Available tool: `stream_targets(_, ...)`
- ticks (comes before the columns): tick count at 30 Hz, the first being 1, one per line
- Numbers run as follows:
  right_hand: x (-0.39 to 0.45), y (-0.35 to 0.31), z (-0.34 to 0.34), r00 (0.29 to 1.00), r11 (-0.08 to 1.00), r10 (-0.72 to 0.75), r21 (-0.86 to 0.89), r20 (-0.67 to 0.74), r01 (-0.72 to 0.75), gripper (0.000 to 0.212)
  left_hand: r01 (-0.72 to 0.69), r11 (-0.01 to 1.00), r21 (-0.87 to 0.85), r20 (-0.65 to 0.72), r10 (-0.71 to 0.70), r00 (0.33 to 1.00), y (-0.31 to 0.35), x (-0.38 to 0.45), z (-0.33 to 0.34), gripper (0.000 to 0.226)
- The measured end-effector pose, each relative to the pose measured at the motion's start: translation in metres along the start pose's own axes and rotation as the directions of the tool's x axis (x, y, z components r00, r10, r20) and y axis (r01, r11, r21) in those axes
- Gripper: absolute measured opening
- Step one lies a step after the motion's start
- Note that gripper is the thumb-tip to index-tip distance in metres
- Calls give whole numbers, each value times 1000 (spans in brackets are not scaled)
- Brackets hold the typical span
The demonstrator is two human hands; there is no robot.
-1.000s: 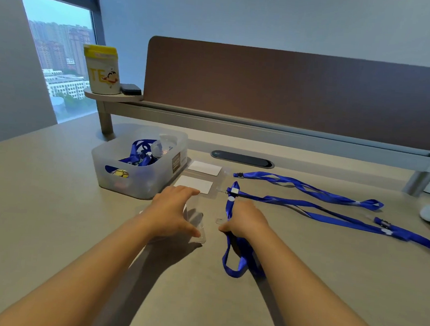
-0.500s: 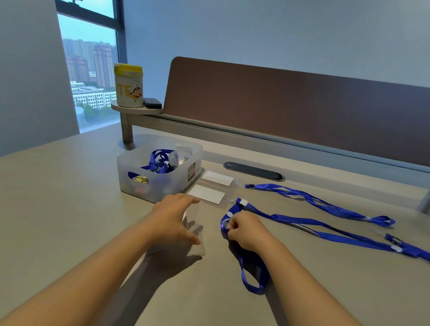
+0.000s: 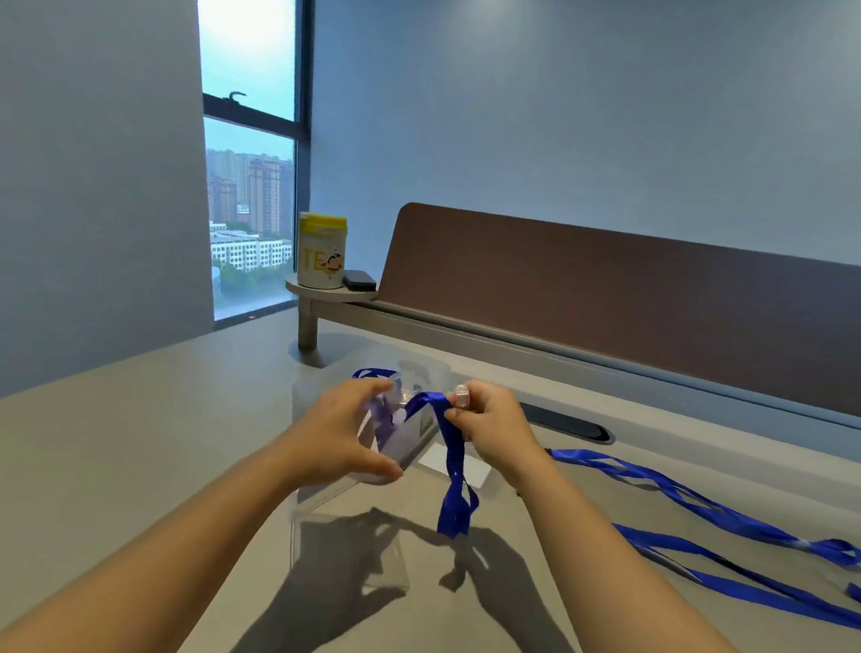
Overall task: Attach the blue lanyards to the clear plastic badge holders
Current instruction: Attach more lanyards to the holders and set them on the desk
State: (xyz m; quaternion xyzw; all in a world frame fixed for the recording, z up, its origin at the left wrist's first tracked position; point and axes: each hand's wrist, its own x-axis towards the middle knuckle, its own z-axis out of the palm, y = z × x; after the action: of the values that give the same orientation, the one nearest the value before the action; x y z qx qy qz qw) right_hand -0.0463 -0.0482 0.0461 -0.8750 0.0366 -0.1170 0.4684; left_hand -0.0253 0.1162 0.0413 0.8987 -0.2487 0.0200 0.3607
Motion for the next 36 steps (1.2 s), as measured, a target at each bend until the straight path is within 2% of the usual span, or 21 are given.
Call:
stream_targets(6,62,-36,5,997,1000,-27,-16,-68,26,13,22,1000,-2,-88,-22,996,-16,28,-46,83)
stream_targets(11,110,-49,18,1000,1000,5,-19,-17,-5,9,64,998,-9,-120,-64,991,-37,55,-63,83)
stream_targets(14,135,-46,35,999,999,42,28,-30,-41,28,70,998,-1,-114,-70,991,-45,69,-65,83)
stream_targets(15,141,-45,41,998,997,55,54,-37,-53,28,70,998,6,-109,-69,992,-46,73,-65,84)
stream_targets(18,159,-35,61,992,989,94,123,-80,-84,12,62,998,24,-90,-60,994,-50,81,-65,85)
stream_targets(20,162,-28,71,992,986,119,120,-41,-113,13,59,998,35,-79,-56,995,-53,82,-66,85)
stream_targets(22,156,-22,75,990,991,129,17,60,-131,7,57,997,42,-71,-54,996,-53,80,-65,86)
stream_targets(24,148,-17,71,988,992,121,-56,100,-116,42,53,997,49,-59,-51,997,-51,78,-62,86)
stream_targets(25,140,-18,67,989,993,109,-51,105,-104,49,50,997,53,-57,-47,997,-49,76,-60,86)
stream_targets(29,97,-19,30,994,999,35,4,105,-35,44,6,998,57,-31,-4,1000,-30,65,-47,87)
stream_targets(32,51,-8,-8,997,1000,19,-20,73,-18,40,-61,998,35,26,60,998,-4,50,-25,88)
stream_targets(36,-21,31,-59,991,992,121,-36,-57,-124,38,-171,984,46,166,161,973,40,23,28,87)
